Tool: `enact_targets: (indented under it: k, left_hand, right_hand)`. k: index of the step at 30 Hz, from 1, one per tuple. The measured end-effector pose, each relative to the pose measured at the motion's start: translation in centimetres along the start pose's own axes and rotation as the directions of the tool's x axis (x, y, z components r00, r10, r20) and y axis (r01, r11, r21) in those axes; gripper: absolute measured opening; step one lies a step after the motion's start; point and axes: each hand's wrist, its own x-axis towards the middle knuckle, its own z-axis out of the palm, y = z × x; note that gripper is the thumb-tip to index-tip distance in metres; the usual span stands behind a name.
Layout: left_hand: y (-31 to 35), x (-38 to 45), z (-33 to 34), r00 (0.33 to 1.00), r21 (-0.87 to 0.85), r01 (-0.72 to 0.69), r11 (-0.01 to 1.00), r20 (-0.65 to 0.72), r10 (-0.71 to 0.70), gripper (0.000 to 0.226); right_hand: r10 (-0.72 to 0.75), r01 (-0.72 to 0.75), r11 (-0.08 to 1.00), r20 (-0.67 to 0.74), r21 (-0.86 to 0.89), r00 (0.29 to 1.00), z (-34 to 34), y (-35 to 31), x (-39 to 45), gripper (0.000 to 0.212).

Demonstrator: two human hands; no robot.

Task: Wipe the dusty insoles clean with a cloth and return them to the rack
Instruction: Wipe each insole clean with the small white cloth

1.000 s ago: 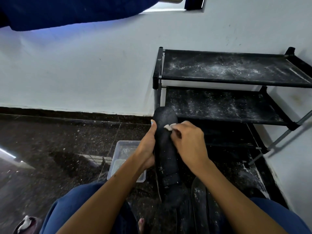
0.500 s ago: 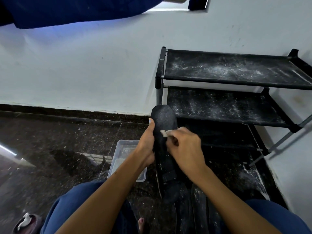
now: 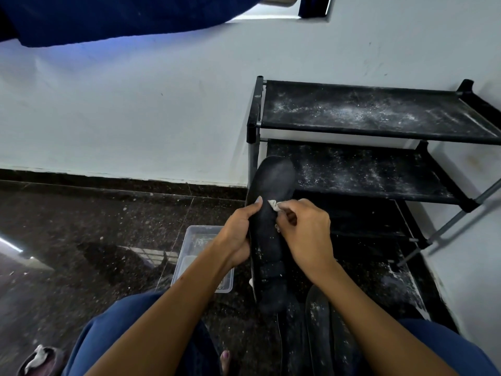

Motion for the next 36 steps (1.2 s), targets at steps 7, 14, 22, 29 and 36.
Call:
enact_targets:
  k: [7,14,22,29,36]
  left_hand:
    - [-0.2,0.4,0.0,0.995,-0.032,-0.042,0.999,-0.091,0.039,0.048]
    - [0.0,0.4,0.0,0.993,-0.051,-0.103,0.993,-0.056,0.1,0.041]
    - [0.5,0.4,-0.4,0.989,-0.034,-0.123,0.992,-0.093,0.119,0.045]
    - [0.4,0.2,-0.2,0.997,-0.057,-0.073,0.996,0.013,0.073,0.033]
    - [0.2,0.5,-0.5,0.989,-0.016,-0.134,0.991,-0.057,0.133,0.036]
  right_hand:
    - [-0.117,0.116,0.993,0.099,0.022,0.988,0.4,-0.8,-0.7,0.019]
    - [-0.025,0.025,1.0,0.041,-0.015,0.999,0.5,-0.5,-0.4,0.015]
    - [-0.064,0.063,0.998,0.063,0.017,0.996,0.5,-0.9,-0.9,0.019]
    - [-0.052,0.053,0.997,-0.004,0.049,0.999,0.3,-0.8,-0.5,0.018]
    - [-0.133,0.122,0.987,0.103,0.105,0.986,1.1,-0.7,-0.7,0.021]
